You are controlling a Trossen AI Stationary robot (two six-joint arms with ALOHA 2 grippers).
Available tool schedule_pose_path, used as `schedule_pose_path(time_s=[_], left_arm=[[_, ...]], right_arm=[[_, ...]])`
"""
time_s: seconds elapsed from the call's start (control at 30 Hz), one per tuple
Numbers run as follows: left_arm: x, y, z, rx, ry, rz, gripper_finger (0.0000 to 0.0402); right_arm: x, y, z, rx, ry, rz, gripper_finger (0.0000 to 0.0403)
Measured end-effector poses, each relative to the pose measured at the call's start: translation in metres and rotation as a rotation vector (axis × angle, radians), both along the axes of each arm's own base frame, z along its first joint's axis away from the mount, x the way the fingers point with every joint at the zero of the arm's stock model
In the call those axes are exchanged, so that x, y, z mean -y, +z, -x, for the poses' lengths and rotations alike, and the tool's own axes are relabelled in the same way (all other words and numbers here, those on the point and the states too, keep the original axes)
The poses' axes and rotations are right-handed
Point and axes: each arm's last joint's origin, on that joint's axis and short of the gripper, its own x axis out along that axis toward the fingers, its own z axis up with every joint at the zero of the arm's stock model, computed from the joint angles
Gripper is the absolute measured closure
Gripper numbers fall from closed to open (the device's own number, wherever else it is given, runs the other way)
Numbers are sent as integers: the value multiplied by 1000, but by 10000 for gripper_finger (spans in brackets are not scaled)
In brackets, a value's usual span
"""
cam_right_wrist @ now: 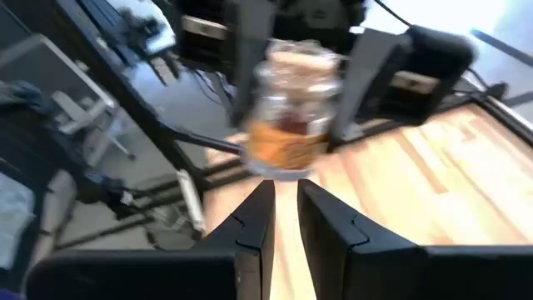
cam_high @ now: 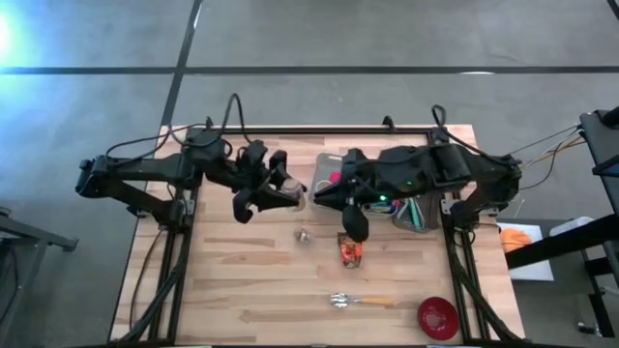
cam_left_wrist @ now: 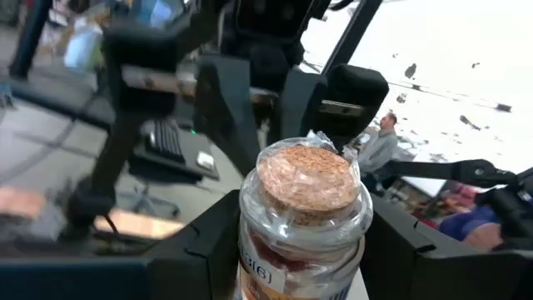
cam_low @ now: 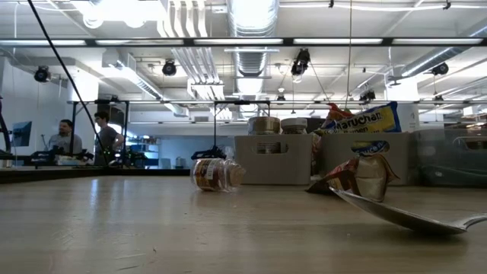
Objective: Pick & Place Food Item
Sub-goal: Put the bottom brown seasoning bottle into the left gray bin
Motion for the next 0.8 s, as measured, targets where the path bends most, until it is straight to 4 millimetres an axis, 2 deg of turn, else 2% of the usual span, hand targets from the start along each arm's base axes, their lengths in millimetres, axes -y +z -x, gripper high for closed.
schedule_pose_path(time_s=[0.17,0.33,0.4,0.5,0.63,0.7,0.8], left_arm=[[-4,7,2,18,28,-49,221],[-5,6,2,7,23,-57,221],[-4,5,1,-7,17,-59,221],[-4,2,1,-29,11,-65,221],[-4,3,3,-30,-18,-68,221],[-3,4,5,-25,-30,-69,221],[-3,6,8,-13,-29,-70,221]], right_arm=[[-10,4,3,29,13,-41,348],[-14,-8,-6,-29,51,-40,345],[-17,-12,-11,-47,96,-52,331],[-21,-19,-20,-67,172,-97,287],[-27,-32,-35,-97,206,-110,209],[-25,-33,-39,-93,180,-140,174],[-18,-28,-37,-52,46,-151,138]])
